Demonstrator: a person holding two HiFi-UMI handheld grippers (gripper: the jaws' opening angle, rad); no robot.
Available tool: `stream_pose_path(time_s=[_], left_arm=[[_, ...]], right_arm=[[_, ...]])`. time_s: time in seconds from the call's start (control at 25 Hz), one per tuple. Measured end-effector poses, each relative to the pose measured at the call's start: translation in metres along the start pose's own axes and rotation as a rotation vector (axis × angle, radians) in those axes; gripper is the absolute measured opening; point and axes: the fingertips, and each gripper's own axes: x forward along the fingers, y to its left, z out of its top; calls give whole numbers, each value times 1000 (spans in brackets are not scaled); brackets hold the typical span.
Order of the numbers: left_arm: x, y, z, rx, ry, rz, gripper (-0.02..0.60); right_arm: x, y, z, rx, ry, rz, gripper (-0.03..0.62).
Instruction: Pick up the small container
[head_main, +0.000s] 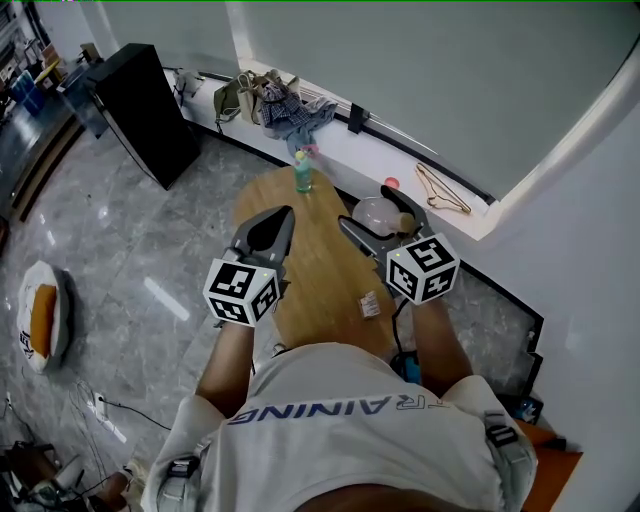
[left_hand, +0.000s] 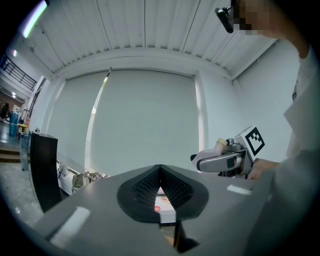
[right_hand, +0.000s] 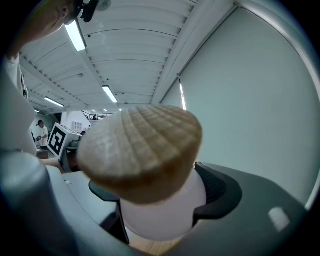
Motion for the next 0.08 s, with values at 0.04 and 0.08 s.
stream_pose_path(time_s=[0.04, 0.08], left_arm=[[0, -1, -1, 2, 1, 1, 0], [0, -2, -3, 4, 1, 2, 0]], right_arm=[[0, -1, 0, 0, -1, 0, 433], [0, -1, -1, 0, -3, 0, 431]])
